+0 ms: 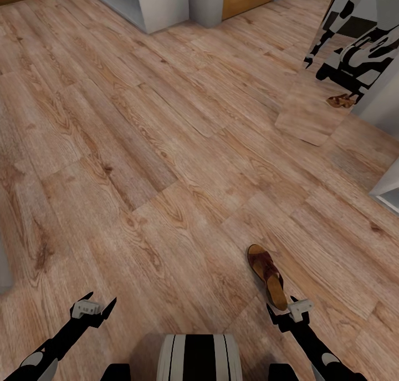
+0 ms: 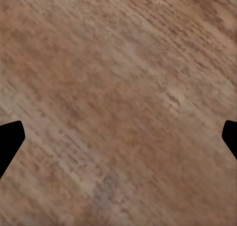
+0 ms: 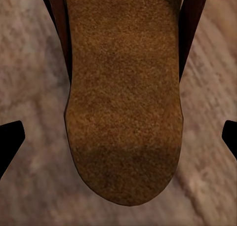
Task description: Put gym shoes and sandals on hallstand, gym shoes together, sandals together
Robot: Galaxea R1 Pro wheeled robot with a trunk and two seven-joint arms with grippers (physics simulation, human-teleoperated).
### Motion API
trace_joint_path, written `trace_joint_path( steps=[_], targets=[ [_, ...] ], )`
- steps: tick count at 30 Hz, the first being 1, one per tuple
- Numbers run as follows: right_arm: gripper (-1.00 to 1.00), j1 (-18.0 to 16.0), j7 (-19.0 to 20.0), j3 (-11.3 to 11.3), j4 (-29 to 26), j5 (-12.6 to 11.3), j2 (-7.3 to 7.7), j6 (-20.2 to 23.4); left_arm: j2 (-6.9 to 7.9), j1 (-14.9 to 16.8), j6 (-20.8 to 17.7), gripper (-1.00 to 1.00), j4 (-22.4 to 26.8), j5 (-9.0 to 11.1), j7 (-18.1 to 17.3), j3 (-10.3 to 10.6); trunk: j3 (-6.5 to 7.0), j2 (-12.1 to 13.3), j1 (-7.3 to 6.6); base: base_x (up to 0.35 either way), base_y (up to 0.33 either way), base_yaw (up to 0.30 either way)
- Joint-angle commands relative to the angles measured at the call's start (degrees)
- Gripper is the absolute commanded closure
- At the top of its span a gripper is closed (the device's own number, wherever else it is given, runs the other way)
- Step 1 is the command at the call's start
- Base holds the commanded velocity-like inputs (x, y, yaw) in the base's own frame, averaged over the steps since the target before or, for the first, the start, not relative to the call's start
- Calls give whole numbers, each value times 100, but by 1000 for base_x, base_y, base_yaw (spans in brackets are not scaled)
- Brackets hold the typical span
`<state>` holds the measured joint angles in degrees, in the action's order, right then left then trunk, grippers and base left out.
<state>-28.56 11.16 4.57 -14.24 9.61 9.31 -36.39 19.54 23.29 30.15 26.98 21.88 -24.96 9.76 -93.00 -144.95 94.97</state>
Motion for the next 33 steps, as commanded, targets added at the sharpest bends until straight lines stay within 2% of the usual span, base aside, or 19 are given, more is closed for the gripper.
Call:
trace_joint_path(
  steps=[1, 12, 13, 33],
  targets=[
    [-100, 0, 0, 0, 0, -1, 0, 0, 1, 0, 0, -100, 0, 0, 0, 0, 0, 0, 0, 0, 0, 0],
    [-100, 0, -1, 0, 1, 0, 1, 0, 4, 0, 0, -100, 0, 0, 0, -2, 0, 0, 0, 0, 0, 0],
    [100, 0, -3, 0, 1, -1, 1, 0, 5, 0, 0, -100, 0, 0, 0, -1, 0, 0, 0, 0, 0, 0],
    [100, 0, -9, 0, 0, -2, 1, 0, 6, 0, 0, -100, 0, 0, 0, -9, 0, 0, 0, 0, 0, 0]
  ],
)
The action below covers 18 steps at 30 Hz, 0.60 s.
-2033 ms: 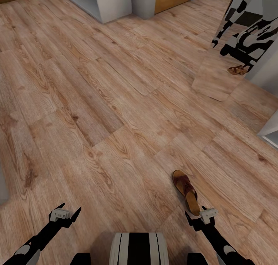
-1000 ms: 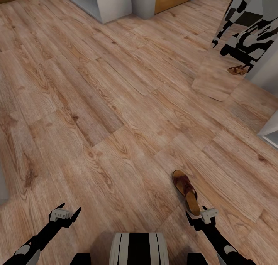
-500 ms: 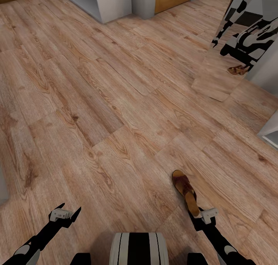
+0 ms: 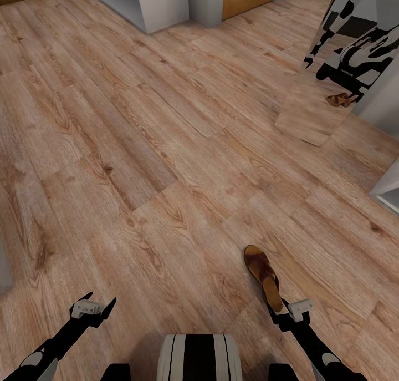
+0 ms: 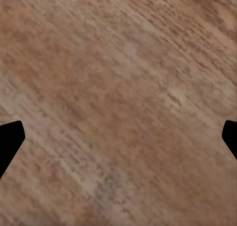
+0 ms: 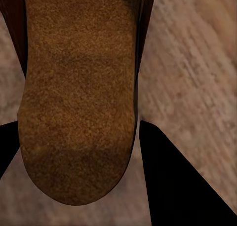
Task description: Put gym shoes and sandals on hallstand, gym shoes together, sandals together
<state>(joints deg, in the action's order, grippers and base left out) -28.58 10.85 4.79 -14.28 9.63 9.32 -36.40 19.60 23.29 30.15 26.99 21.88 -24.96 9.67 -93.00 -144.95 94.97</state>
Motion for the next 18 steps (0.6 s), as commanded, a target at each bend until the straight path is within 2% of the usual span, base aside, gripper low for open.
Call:
trace_joint_path(
  steps=[1, 5, 6, 8, 9, 11, 12, 15, 16, 18],
  targets=[
    [100, 1, 22, -22, 5, -4, -1, 2, 0, 0, 0, -100, 0, 0, 0, 0, 0, 0, 0, 0, 0, 0],
    [100, 1, 22, -22, 5, -5, -2, 2, 0, 0, 0, -100, 0, 0, 0, 0, 0, 0, 0, 0, 0, 0],
    [100, 103, 62, -23, -516, -37, -46, -27, 0, 0, 0, -100, 0, 0, 1, -3, 0, 0, 0, 0, 0, 0],
    [100, 211, 73, -32, -880, -38, -57, 5, 0, 0, 0, -100, 0, 0, 1, -2, 0, 0, 0, 0, 0, 0],
    [100, 211, 73, -32, -880, -38, -57, 5, 0, 0, 0, -100, 0, 0, 1, -2, 0, 0, 0, 0, 0, 0],
    [100, 406, 77, -38, -1317, -42, -85, 75, 0, 0, 0, -100, 0, 0, 0, -4, 0, 0, 0, 0, 0, 0],
    [100, 406, 77, -38, -1317, -42, -85, 75, 0, 0, 0, -100, 0, 0, 0, -4, 0, 0, 0, 0, 0, 0],
    [100, 791, 83, -43, -2158, -48, -145, 384, 0, 0, 0, -100, 0, 0, 0, -2, 0, 0, 0, 0, 0, 0],
    [100, 791, 83, -43, -2158, -48, -145, 384, 0, 0, 0, -100, 0, 0, 0, -2, 0, 0, 0, 0, 0, 0],
    [100, 1066, 86, -45, -2786, -52, -185, 720, 0, 0, 0, -100, 0, 0, 0, -1, 0, 0, 0, 0, 0, 0]
  ],
)
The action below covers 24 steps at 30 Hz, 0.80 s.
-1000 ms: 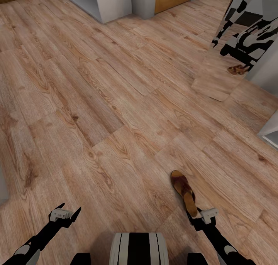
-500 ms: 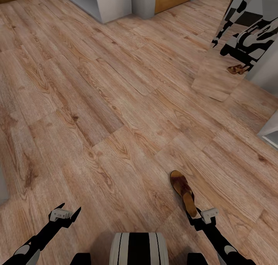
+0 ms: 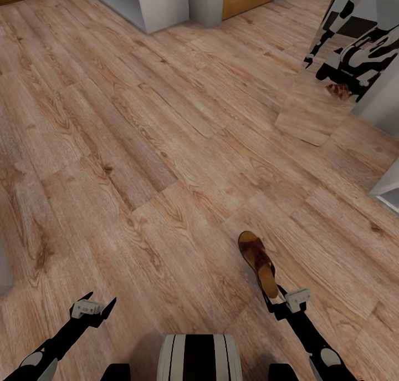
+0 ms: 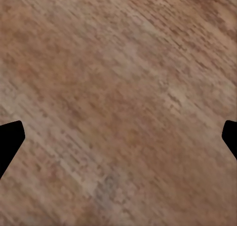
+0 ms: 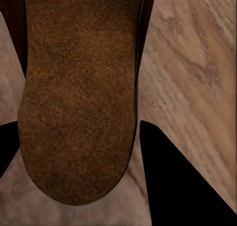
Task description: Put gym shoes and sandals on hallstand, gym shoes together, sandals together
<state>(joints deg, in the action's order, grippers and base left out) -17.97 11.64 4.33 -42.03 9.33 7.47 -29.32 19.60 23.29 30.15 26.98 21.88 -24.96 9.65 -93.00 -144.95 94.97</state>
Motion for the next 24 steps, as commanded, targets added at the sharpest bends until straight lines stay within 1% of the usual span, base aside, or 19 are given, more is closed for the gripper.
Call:
trace_joint_path(
  steps=[1, 2, 5, 6, 9, 15, 24],
  targets=[
    [100, 142, 9, 0, -307, -24, -18, 180, 0, 0, 0, -100, 0, 0, 0, 1, 0, 0, 0, 0, 0, 0],
    [100, 142, 9, 0, -307, -24, -18, 180, 0, 0, 0, -100, 0, 0, 0, 1, 0, 0, 0, 0, 0, 0],
    [100, 474, 11, -1, -1021, -26, -52, 555, 0, 0, 0, -100, 0, 0, 0, 1, 0, 0, 0, 0, 0, 0],
    [100, 474, 11, -1, -1021, -26, -52, 555, 0, 0, 0, -100, 0, 0, 0, 1, 0, 0, 0, 0, 0, 0],
    [100, 657, 12, -2, -1403, -27, -70, 750, -2, 0, 0, -100, 0, 0, 0, 1, 0, 0, 0, 0, 0, 0],
    [100, 769, 10, -2, -1647, -28, -81, 878, -1, 0, 0, -100, 0, 0, 0, 2, 0, 0, 0, 0, 0, 0],
    [100, 860, 6, -2, -1870, -30, -86, 977, 0, 0, 0, -100, 0, 0, 1, -3, 0, 0, 0, 0, 0, 0]
  ],
)
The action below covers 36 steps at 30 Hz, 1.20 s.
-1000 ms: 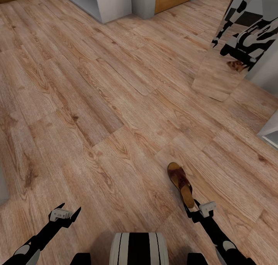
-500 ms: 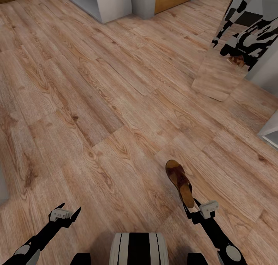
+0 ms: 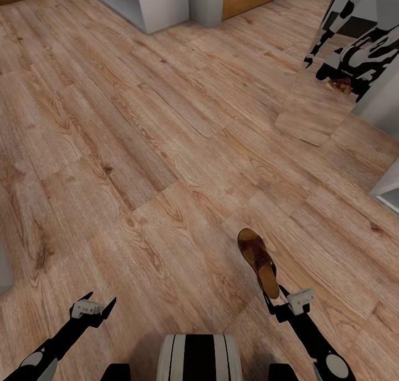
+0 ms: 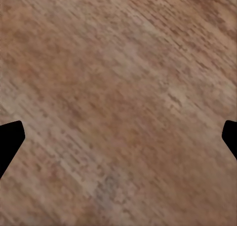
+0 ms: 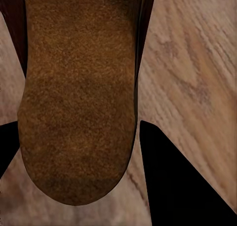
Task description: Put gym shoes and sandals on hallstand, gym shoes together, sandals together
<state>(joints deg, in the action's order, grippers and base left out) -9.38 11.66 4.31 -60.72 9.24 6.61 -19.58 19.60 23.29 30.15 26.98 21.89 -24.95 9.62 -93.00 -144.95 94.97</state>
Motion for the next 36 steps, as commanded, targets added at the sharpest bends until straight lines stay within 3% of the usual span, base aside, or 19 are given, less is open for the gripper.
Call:
trace_joint_path(
  steps=[1, 9, 14, 15, 18, 21, 25, 36],
  targets=[
    [100, 34, 4, 0, -55, -20, 0, 17, 0, 0, 0, -100, 0, 0, 2, -3, 0, 0, 0, 0, 0, 0],
    [100, 286, -2, 5, -577, -22, -1, 418, -2, 0, 0, -100, 0, 0, 1, -4, 0, 0, 0, 0, 0, 0],
    [100, 442, -11, 17, -1202, -65, -3, 1207, -1, 0, 0, -100, 0, 0, 2, -4, 0, 0, 0, 0, 0, 0],
    [100, 442, -11, 17, -1202, -65, -3, 1207, -1, 0, 0, -100, 0, 0, 2, -4, 0, 0, 0, 0, 0, 0],
    [100, 496, -28, 22, -1563, -162, -6, 1801, -2, 0, 0, -100, 0, 0, 3, -4, 0, 0, 0, 0, 0, 0],
    [100, 517, -37, 23, -1706, -217, -8, 2075, -1, 0, 0, -100, 0, 3, 5, -8, 0, 0, 0, 0, 0, 0],
    [100, 531, -45, 26, -1778, -253, -30, 2253, -1, 0, 0, -100, 0, 10, 6, -11, 0, 0, 0, 0, 0, 0],
    [100, 565, -196, 160, -1841, -303, -268, 2519, 0, 0, 0, -100, 6, 38, 7, -31, 0, 0, 0, 0, 0, 0]
  ],
)
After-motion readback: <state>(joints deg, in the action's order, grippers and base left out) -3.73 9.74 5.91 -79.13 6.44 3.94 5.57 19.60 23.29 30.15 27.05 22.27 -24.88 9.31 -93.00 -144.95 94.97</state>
